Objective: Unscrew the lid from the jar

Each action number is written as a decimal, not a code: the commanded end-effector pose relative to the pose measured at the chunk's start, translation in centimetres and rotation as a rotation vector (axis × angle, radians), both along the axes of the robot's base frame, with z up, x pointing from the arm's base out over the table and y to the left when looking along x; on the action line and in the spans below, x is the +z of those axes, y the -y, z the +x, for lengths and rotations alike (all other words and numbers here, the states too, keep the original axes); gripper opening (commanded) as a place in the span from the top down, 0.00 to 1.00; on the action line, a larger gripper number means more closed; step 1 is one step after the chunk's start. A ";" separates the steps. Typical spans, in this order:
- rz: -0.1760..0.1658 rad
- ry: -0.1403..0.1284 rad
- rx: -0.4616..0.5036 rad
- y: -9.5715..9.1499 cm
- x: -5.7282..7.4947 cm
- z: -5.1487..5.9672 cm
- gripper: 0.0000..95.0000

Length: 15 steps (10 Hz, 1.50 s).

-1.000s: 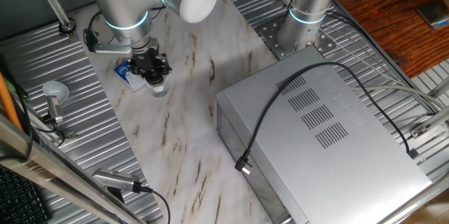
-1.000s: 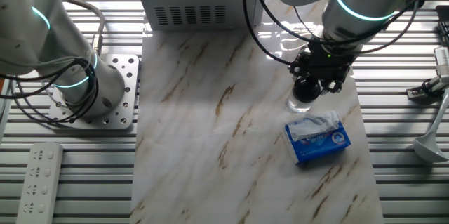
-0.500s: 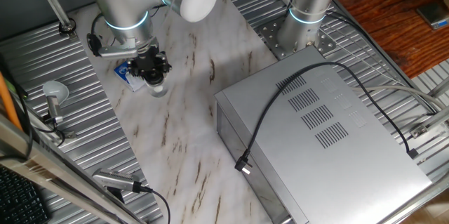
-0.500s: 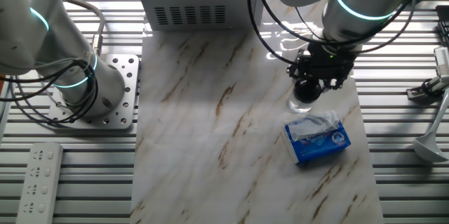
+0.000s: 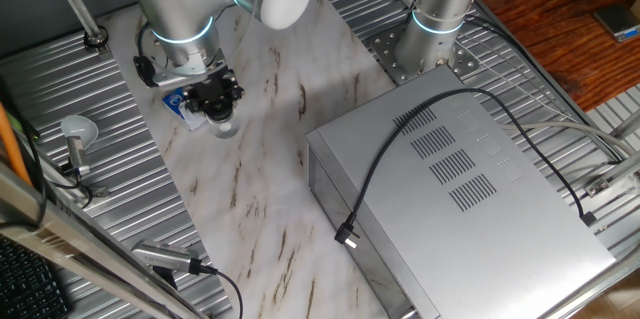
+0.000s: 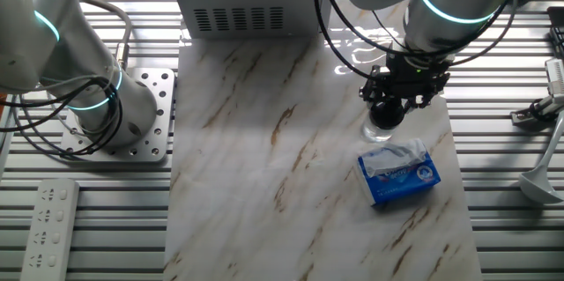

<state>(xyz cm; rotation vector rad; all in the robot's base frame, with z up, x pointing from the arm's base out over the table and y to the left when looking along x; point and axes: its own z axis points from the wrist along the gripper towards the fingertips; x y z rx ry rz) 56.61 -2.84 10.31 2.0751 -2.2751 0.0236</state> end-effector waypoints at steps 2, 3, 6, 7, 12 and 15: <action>0.004 -0.003 0.084 0.0 0.0 0.0 0.60; 0.005 -0.001 0.087 0.0 0.0 0.0 0.60; 0.003 -0.002 0.086 0.0 0.0 0.0 0.40; 0.004 -0.008 0.088 0.0 0.0 0.0 0.20; 0.011 -0.009 0.081 -0.4 -0.2 0.0 0.00; 0.014 -0.013 0.014 -0.4 0.2 0.0 0.00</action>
